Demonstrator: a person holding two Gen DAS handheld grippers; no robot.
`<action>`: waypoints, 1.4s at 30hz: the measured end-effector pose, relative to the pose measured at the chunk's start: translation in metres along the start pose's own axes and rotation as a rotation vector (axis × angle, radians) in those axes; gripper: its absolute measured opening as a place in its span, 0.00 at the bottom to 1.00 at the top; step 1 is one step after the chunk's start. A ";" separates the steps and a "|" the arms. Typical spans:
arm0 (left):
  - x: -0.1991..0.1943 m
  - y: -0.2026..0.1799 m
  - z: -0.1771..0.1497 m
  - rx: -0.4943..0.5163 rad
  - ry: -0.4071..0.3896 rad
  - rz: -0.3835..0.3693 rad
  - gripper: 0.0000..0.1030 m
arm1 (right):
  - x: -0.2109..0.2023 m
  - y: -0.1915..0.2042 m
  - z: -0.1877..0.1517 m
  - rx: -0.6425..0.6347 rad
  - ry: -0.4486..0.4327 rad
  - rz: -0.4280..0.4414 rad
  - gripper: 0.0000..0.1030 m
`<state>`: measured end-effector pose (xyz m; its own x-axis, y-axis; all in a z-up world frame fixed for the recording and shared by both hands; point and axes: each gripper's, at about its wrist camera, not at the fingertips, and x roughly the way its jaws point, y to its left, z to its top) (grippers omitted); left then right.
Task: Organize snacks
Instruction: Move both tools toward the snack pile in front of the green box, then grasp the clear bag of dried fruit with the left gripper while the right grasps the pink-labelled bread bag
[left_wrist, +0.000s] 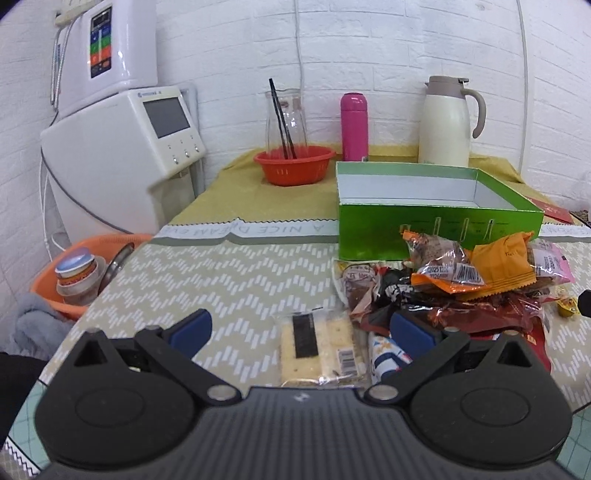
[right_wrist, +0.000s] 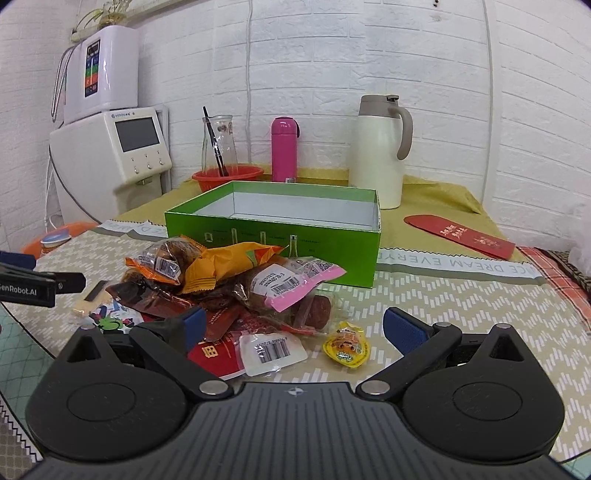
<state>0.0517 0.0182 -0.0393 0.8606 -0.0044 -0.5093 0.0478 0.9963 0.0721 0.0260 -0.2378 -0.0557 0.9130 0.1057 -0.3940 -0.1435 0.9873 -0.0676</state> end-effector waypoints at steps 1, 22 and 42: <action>0.005 -0.004 0.005 0.004 0.005 -0.001 1.00 | 0.001 -0.001 0.003 -0.011 -0.003 -0.001 1.00; 0.016 -0.015 0.036 -0.043 -0.021 -0.100 1.00 | 0.019 -0.018 0.007 -0.021 0.001 0.223 1.00; 0.018 -0.039 0.041 0.019 -0.025 -0.183 1.00 | 0.029 -0.028 0.005 -0.034 0.045 0.239 1.00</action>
<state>0.0864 -0.0239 -0.0163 0.8492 -0.1874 -0.4936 0.2136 0.9769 -0.0034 0.0587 -0.2622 -0.0612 0.8338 0.3296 -0.4429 -0.3669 0.9302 0.0015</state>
